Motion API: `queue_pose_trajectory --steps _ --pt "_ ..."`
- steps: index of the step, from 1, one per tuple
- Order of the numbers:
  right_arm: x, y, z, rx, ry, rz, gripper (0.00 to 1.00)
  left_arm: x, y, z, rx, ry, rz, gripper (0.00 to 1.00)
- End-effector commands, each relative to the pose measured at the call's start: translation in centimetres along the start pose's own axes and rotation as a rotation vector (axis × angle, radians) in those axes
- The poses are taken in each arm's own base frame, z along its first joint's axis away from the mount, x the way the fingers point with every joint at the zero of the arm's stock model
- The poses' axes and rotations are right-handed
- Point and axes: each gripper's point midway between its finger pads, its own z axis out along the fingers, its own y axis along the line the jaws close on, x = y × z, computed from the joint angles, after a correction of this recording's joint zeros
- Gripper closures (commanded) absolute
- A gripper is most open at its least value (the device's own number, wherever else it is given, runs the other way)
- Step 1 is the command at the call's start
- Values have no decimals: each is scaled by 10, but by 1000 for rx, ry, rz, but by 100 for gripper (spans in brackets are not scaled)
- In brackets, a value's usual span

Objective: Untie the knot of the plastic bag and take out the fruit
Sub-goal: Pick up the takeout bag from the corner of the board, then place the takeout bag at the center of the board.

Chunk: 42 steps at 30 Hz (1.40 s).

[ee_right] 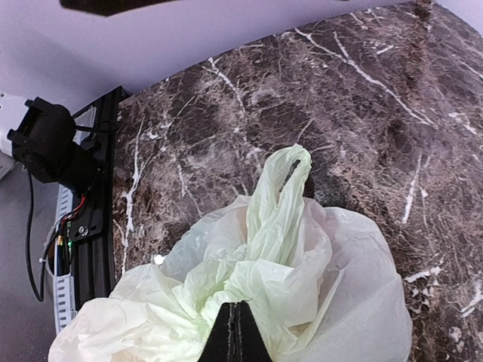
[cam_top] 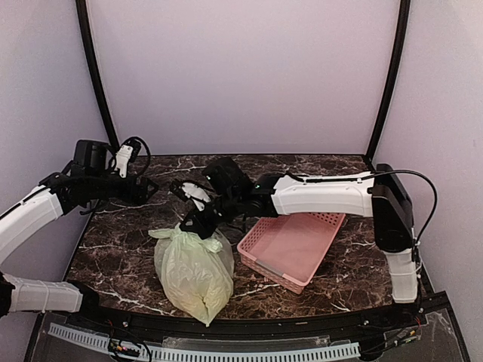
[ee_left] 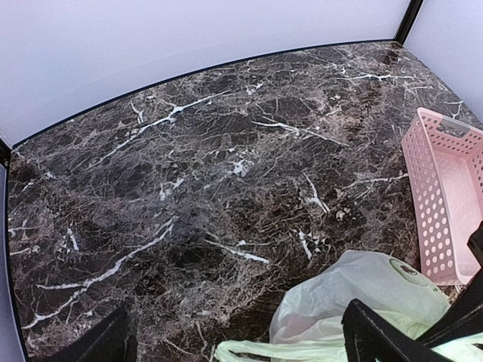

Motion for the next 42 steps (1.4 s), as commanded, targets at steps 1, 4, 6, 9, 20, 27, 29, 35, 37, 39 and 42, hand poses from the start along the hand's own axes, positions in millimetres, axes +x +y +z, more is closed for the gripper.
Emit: queue_pose_trajectory --steps 1,4,6,9,20,27,29,35,37,39,42 --pt "-59 -24 -39 176 -199 6 100 -6 3 -11 -22 -53 12 6" --pt "-82 -44 -55 296 -283 19 100 -12 5 -18 -38 -85 18 6" --pt "-92 -64 -66 398 -330 50 100 -14 5 -22 -42 -107 23 6" --pt "-99 -88 -79 477 -378 133 100 -19 -3 -25 3 -141 34 6" --pt "-58 -83 -68 337 -351 220 100 -19 -66 -12 388 -117 -7 7" --pt "-57 -67 -83 286 -390 193 73 -15 -86 14 493 -21 -57 8" --pt "-58 -66 -91 298 -399 189 62 -14 -91 20 504 13 -56 9" --pt "-44 -74 -101 331 -401 213 44 -12 -105 38 493 70 -11 10" --pt "-37 -77 -99 331 -391 228 42 -10 -99 46 453 88 -16 10" --pt "-32 -78 -97 328 -384 237 40 -2 -95 55 429 126 -19 10" --pt "-26 -82 -91 328 -372 244 35 7 -94 63 423 163 -29 10"
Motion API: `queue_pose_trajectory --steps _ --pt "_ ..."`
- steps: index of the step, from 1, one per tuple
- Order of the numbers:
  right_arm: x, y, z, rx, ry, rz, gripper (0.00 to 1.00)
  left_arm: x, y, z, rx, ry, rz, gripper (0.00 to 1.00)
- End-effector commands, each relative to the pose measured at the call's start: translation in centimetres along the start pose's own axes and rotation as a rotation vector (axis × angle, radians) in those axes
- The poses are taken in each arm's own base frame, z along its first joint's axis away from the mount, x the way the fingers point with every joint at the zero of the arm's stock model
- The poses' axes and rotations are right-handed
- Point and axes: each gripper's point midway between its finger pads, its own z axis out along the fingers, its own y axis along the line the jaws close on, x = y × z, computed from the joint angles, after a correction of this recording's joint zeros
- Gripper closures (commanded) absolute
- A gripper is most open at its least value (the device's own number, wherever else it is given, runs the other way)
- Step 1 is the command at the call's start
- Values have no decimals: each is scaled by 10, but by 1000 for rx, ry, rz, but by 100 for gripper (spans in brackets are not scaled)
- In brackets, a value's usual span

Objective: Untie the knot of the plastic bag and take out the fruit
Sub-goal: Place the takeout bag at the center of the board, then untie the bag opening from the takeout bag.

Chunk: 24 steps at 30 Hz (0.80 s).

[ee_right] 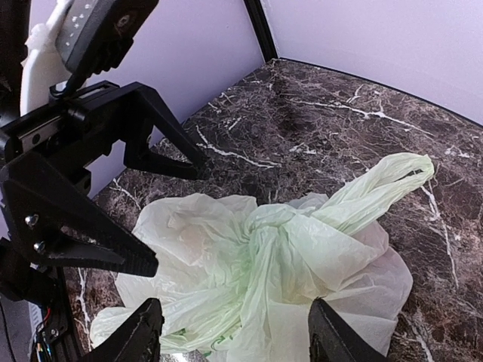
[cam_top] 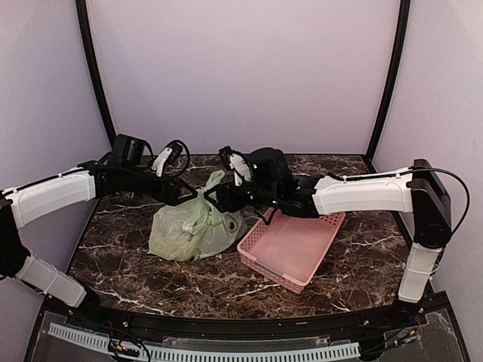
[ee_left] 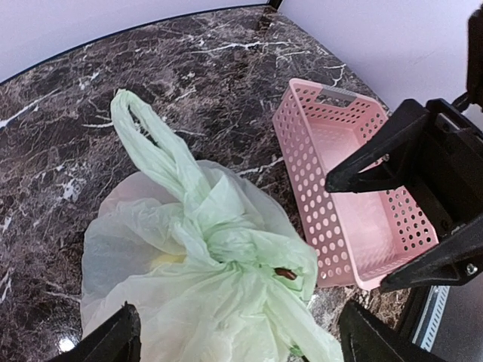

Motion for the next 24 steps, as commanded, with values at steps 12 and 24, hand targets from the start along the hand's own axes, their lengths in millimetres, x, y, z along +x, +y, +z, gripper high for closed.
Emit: queue_pose_trajectory --steps 12,24 --pt "20 -22 30 63 57 23 34 24 15 19 -27 111 -49 16" --pt "21 -23 47 60 76 1 75 33 20 26 -34 154 -71 58"
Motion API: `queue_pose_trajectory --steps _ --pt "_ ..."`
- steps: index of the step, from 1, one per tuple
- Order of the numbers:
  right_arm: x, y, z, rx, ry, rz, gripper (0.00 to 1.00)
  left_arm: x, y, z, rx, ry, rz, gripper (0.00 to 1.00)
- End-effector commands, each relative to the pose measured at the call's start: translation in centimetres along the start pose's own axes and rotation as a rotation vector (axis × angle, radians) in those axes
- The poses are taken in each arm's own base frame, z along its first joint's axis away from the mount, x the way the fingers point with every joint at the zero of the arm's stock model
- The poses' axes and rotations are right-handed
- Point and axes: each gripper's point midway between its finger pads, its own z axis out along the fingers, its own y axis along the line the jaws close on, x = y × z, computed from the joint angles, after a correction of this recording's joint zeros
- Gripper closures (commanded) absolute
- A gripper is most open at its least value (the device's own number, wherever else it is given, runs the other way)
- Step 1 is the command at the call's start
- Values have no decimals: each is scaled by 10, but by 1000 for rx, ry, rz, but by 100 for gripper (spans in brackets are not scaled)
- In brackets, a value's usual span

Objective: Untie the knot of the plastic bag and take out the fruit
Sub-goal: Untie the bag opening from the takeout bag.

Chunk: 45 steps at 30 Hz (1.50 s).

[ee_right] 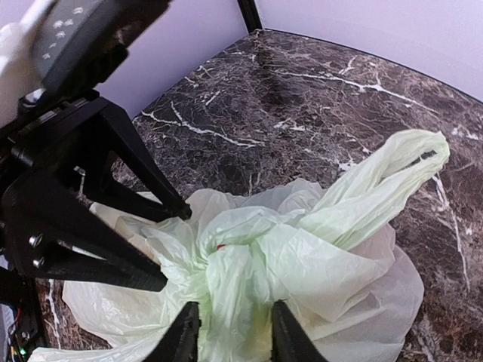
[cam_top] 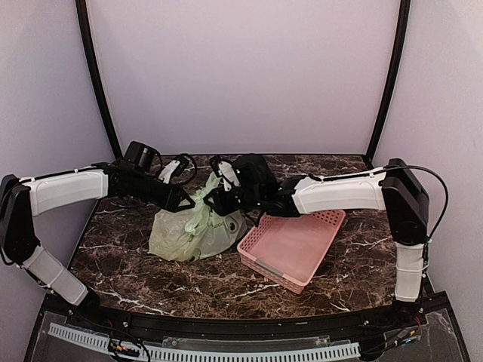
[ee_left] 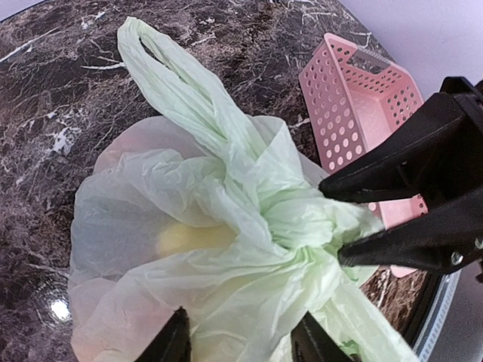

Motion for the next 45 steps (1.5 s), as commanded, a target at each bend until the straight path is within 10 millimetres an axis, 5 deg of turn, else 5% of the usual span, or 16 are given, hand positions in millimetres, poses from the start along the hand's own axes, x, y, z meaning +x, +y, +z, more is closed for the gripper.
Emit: queue_pose_trajectory --steps 1,8,17,28,37,39,42,45 --pt "-8 -3 4 4 -12 -7 79 -3 -2 -4 -1 9 1 66" --pt "-8 -5 2 16 -19 -7 100 -4 -2 -6 -7 4 1 98" --pt "-15 -14 -6 72 -54 13 100 -9 -1 -13 -34 -22 11 99" --pt "-10 -49 -26 182 -67 99 100 -9 20 -32 -125 -59 -19 99" --pt "-1 -47 -28 150 -50 114 100 19 42 -44 -271 19 -38 99" --pt "-1 -41 -29 116 -57 106 100 21 39 -49 -268 12 -43 98" --pt "-7 -30 -32 55 -77 87 100 7 24 -58 -218 -42 -32 74" --pt "-13 -18 -38 -7 -91 70 79 -14 7 -69 -155 -103 -16 53"
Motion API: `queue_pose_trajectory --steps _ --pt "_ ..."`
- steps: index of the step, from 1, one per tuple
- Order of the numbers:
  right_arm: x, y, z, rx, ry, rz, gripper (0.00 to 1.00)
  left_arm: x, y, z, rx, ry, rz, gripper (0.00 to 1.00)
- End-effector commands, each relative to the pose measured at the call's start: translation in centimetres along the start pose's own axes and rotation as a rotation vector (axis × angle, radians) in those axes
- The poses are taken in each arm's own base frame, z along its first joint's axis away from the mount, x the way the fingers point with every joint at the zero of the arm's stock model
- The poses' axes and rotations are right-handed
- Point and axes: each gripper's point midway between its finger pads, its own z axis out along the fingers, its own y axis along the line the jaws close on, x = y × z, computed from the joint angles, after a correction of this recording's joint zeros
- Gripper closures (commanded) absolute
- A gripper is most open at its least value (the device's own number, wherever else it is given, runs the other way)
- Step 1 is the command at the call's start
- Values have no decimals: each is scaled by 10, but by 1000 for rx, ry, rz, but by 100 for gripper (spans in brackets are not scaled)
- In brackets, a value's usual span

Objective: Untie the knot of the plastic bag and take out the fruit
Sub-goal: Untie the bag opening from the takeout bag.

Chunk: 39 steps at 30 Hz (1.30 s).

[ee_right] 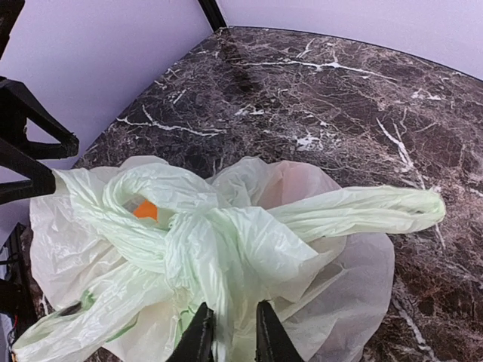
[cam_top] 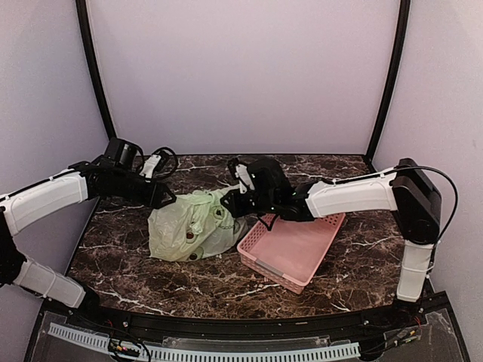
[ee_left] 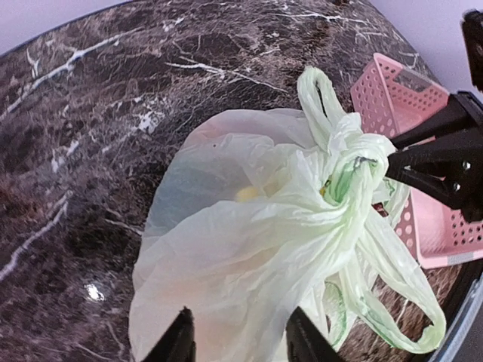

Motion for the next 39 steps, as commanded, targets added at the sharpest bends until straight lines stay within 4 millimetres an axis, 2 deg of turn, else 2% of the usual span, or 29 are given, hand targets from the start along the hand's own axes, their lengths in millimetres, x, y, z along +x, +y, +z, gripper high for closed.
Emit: queue_pose_trajectory --steps 1,5,8,11,15,24,32,37,39 --pt "-30 19 -21 -100 -82 -15 72 -30 -18 -29 63 -92 10 46" --pt "-36 22 -27 -108 -93 -22 52 -55 -40 -34 179 -131 35 31" --pt "-35 23 -28 -105 -87 -23 42 -66 -45 -24 228 -116 45 23" --pt "-36 22 -29 -98 -81 -25 34 -66 -46 -11 248 -79 56 21" --pt "-40 19 -28 -73 -76 -30 27 -56 -40 7 249 -30 44 17" --pt "-45 16 -14 -42 -70 -41 16 -36 -28 28 213 44 23 14" --pt "-53 23 -1 -69 -55 -39 15 -20 -20 41 194 116 15 13" --pt "-51 20 7 -72 -37 -18 15 -16 -22 42 208 125 5 19" --pt "-50 15 10 -69 -27 -1 16 -16 -23 42 215 125 5 25"
